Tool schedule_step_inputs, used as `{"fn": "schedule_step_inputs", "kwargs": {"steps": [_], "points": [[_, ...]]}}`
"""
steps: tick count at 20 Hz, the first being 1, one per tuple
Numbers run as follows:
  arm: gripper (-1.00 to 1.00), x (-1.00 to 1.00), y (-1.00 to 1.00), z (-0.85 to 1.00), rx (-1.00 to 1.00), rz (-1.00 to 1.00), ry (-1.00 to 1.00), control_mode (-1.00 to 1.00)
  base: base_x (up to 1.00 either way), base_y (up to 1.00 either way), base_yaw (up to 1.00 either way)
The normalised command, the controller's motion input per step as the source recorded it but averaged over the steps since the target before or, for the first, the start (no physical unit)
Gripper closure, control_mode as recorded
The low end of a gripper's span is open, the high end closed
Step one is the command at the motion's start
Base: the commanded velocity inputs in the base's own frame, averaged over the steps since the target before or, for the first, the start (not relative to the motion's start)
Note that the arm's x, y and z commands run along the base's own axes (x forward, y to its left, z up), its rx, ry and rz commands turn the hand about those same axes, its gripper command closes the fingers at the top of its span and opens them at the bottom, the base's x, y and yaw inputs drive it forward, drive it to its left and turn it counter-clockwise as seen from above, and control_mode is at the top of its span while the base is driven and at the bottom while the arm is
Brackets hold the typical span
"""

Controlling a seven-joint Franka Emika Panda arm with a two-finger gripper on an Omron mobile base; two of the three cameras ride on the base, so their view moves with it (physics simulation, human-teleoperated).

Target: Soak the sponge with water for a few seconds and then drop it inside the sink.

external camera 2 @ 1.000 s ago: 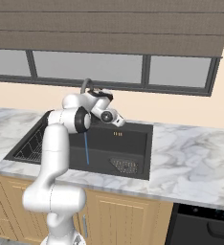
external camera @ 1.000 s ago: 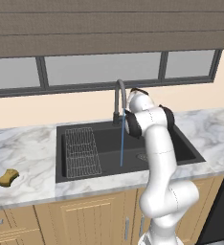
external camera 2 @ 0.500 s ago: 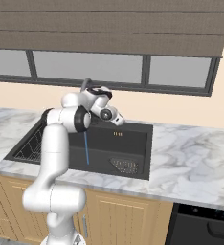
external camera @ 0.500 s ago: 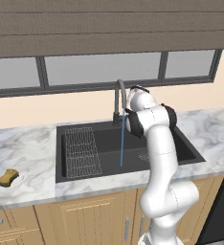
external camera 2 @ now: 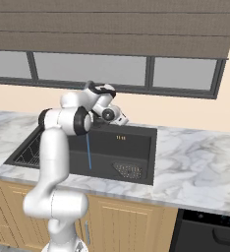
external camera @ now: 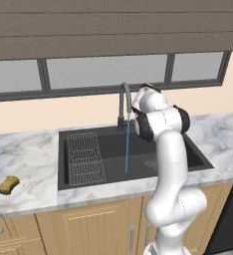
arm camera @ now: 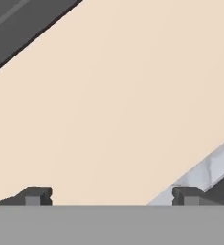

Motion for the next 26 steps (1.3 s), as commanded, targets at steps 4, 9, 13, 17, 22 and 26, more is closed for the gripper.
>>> {"fn": "schedule_step_inputs", "kwargs": {"steps": [4,9,13,17,22,26], "points": [[-1.0,-0.51,-0.05,0.15,0.0,0.0,0.0,-1.0,0.0,0.0,0.0],[-1.0,-0.7,-0.09,0.34,0.03,-0.05,0.0,-1.0,0.0,0.0,0.0],[-1.0,-0.64,-0.28,0.48,0.05,-0.05,0.0,-1.0,0.0,0.0,0.0],[-1.0,-0.66,-0.25,0.42,0.04,-0.05,0.02,-1.0,0.0,0.0,0.0],[-1.0,-0.37,-0.28,0.61,0.01,-0.06,0.24,-1.0,0.0,0.0,0.0],[-1.0,-0.58,-0.42,0.72,0.03,-0.05,0.34,-1.0,0.0,0.0,0.0]]}}
